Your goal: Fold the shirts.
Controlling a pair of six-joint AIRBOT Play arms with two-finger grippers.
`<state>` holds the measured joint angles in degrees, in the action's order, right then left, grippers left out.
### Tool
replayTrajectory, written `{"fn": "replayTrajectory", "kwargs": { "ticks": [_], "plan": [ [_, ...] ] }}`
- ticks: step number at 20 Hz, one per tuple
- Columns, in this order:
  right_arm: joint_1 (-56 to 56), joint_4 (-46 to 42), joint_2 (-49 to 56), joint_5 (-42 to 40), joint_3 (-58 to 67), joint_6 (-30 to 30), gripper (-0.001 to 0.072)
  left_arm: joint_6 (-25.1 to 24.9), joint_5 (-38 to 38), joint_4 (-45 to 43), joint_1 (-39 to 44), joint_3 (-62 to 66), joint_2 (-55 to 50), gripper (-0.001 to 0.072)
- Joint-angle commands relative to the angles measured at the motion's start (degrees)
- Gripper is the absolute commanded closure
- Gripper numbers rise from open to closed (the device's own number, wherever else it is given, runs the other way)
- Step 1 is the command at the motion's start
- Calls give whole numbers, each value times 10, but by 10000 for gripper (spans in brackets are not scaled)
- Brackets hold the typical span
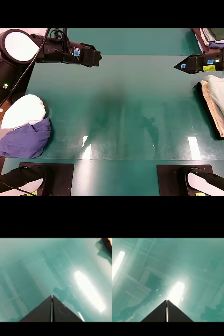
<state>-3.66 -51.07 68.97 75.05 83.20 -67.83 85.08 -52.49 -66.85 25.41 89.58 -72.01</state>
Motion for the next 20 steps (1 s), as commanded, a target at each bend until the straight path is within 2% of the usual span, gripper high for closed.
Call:
{"fn": "replayTrajectory", "kwargs": {
  "ticks": [1,15,17,20],
  "plan": [
    [0,0,0,-1,1,0,696,0,0,0,0,0,0,679],
    [0,0,0,2,1,-1,696,-5,17,-8,-1,0,0,680],
    [0,1,0,1,1,-1,697,0,-49,-50,-27,1,11,680],
    [0,0,0,2,1,-1,696,11,-191,-172,-120,-1,41,680]
  ]
}}
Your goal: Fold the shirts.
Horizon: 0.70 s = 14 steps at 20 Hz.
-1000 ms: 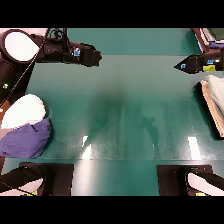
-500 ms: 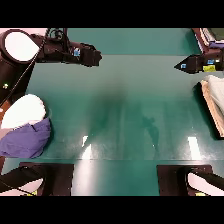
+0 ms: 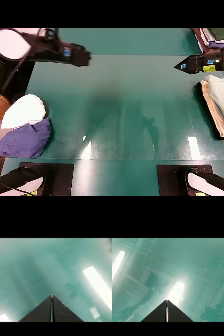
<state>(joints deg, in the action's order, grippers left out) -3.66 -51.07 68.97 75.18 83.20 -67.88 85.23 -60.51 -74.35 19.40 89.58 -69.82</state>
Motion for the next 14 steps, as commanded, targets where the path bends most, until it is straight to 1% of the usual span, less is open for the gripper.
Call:
{"fn": "replayTrajectory", "kwargs": {
  "ticks": [1,3,6,7,8,9,10,14],
  "plan": [
    [0,1,0,0,1,0,697,14,-139,-133,-96,-5,30,680],
    [0,1,0,0,1,0,696,14,-162,-169,-174,-33,52,680],
    [0,0,0,0,1,0,696,14,-185,-170,-283,-94,58,677],
    [0,0,0,0,1,0,696,15,-183,-170,-313,-123,58,571],
    [0,0,0,0,1,0,696,20,-172,-171,-337,-153,58,287],
    [0,0,0,0,1,0,696,30,-155,-171,-357,-186,58,79],
    [0,0,0,0,1,0,696,34,-136,-171,-376,-223,58,53],
    [0,0,0,-4,-1,0,696,35,-35,-173,-408,-357,54,53]
  ]
}}
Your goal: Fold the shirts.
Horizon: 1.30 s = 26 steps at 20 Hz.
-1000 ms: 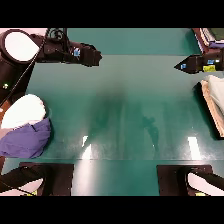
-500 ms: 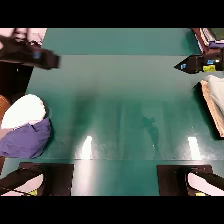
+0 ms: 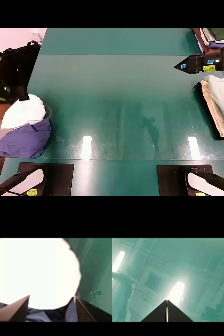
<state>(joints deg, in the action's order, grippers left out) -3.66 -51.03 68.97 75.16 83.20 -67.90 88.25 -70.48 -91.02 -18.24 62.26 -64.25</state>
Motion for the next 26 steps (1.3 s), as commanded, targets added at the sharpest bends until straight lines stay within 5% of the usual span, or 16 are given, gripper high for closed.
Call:
{"fn": "replayTrajectory", "kwargs": {
  "ticks": [1,3,4,6,14,20,26],
  "plan": [
    [0,0,0,-5,-1,0,696,6,83,-7,-31,-106,-7,53],
    [0,0,0,-8,-1,0,696,33,99,-7,-31,-129,-21,54],
    [0,0,0,-9,-1,0,697,49,102,-7,-31,-132,-28,135],
    [0,0,0,-8,-1,0,696,52,107,-3,-31,-129,-26,686],
    [0,26,-14,-46,22,0,696,44,68,45,51,101,91,682],
    [0,22,-14,-82,157,0,697,59,20,37,298,374,142,684],
    [0,14,-14,-72,228,0,696,104,-23,28,517,362,32,682]
  ]
}}
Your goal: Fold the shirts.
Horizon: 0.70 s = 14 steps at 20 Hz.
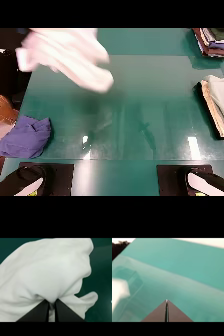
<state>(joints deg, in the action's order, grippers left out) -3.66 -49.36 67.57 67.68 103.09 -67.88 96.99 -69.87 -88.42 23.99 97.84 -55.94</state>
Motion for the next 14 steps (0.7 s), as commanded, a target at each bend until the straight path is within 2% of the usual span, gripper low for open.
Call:
{"fn": "replayTrajectory", "kwargs": {
  "ticks": [1,4,5,6,7,10,14],
  "plan": [
    [0,-3,0,3,30,0,696,16,-37,19,123,-3,-87,681],
    [0,-3,0,21,30,0,696,-19,-34,72,181,-26,-193,677],
    [0,-3,0,27,30,0,696,-30,-31,88,190,-30,-227,517],
    [0,-3,0,31,30,0,697,-30,-30,96,191,-30,-258,207],
    [0,-3,0,36,30,0,696,-32,-30,89,187,-30,-279,151],
    [0,-3,0,49,30,0,697,-40,-33,59,143,-30,-296,165],
    [0,-3,0,49,30,0,697,-40,-82,92,32,-45,-292,165]
  ]
}}
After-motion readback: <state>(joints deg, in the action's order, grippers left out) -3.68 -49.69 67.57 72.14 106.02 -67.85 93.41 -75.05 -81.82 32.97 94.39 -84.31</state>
